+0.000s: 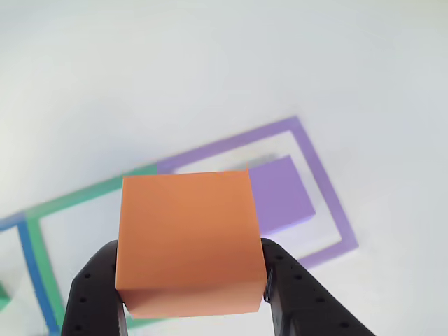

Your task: Tower of hanoi

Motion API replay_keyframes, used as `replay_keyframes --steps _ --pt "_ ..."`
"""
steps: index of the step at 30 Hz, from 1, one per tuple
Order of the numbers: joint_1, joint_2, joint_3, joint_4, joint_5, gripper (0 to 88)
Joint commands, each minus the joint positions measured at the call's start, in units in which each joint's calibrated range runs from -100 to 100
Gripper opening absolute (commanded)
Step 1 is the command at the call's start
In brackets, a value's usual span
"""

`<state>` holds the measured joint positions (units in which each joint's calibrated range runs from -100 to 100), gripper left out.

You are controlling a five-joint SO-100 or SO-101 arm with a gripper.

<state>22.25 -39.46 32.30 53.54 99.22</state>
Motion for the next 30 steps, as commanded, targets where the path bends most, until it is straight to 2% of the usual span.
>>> replay_keyframes --steps 1,5,8,15,21,30 --pt "-4.1 -3.1 -23.5 27.8 0.8 10.2" --pt "-8.3 -2.9 -35.6 39.7 0.8 10.2" --pt "-11.4 -3.0 -40.4 44.6 0.8 10.2" --pt "-15.7 -7.1 -36.2 45.4 0.8 10.8" --pt "-16.4 -12.2 -16.8 32.9 0.8 10.8" --pt "-16.9 -15.7 18.9 -2.1 0.8 10.8"
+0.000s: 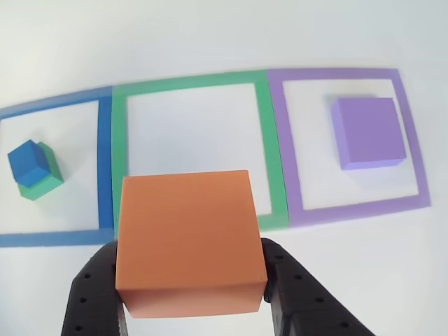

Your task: Tower of hanoi

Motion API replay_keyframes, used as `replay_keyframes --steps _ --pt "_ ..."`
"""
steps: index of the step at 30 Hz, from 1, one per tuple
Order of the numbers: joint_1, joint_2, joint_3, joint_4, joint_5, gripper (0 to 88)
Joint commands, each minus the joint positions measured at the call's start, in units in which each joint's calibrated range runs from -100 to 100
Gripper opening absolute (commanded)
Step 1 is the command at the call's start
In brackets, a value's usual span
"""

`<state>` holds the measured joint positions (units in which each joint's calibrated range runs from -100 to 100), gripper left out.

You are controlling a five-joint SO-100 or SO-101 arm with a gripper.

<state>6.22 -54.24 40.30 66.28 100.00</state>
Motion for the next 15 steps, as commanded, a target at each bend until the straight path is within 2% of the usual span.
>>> replay_keyframes --steps 1,8,15 --pt "-1.1 -0.2 14.2 -19.2 0.0 10.8" --pt "-1.9 13.4 31.6 -54.9 0.0 10.4" --pt "-1.1 33.0 34.9 -81.0 0.0 10.4"
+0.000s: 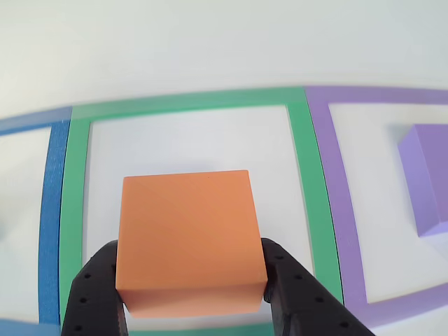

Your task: Tower of hanoi

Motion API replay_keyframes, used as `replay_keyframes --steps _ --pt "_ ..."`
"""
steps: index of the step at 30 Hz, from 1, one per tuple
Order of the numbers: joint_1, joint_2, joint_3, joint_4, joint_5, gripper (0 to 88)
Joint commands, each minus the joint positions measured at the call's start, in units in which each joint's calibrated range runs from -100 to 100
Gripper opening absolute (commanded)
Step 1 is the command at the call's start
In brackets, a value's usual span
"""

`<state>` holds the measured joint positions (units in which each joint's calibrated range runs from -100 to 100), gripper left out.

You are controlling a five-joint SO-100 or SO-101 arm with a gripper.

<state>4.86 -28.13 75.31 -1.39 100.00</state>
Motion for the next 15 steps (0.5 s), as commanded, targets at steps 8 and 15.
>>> replay_keyframes --steps 8,15 --pt "1.0 20.8 0.2 -29.7 0.0 10.4" --pt "1.7 30.1 0.1 -40.3 0.0 10.6"
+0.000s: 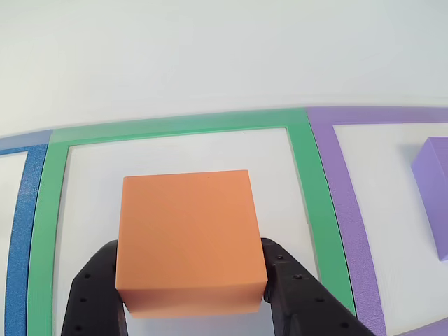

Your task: Tower of hanoi

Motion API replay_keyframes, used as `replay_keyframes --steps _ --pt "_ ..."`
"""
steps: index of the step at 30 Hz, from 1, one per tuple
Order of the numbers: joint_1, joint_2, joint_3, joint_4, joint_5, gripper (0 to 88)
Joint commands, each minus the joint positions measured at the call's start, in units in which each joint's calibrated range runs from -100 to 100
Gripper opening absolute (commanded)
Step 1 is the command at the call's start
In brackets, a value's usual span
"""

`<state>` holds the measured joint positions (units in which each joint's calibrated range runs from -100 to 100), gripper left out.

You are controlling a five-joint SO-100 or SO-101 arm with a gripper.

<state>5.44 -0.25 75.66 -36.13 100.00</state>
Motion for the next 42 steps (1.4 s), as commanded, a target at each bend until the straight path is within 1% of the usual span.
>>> replay_keyframes --steps 1,11,16,24,36,39,42 --pt "1.2 3.1 -0.3 -6.5 0.0 10.6" --pt "1.3 8.0 -1.0 -11.3 0.0 10.9" --pt "1.3 9.5 -1.7 -12.0 0.0 11.8" --pt "1.1 10.9 -2.1 -13.4 0.0 18.9" --pt "0.7 9.5 -2.0 -13.8 0.0 24.0" --pt "0.7 5.1 -1.6 -11.2 0.0 25.3" --pt "0.8 -2.5 -2.5 -3.2 0.0 25.8"
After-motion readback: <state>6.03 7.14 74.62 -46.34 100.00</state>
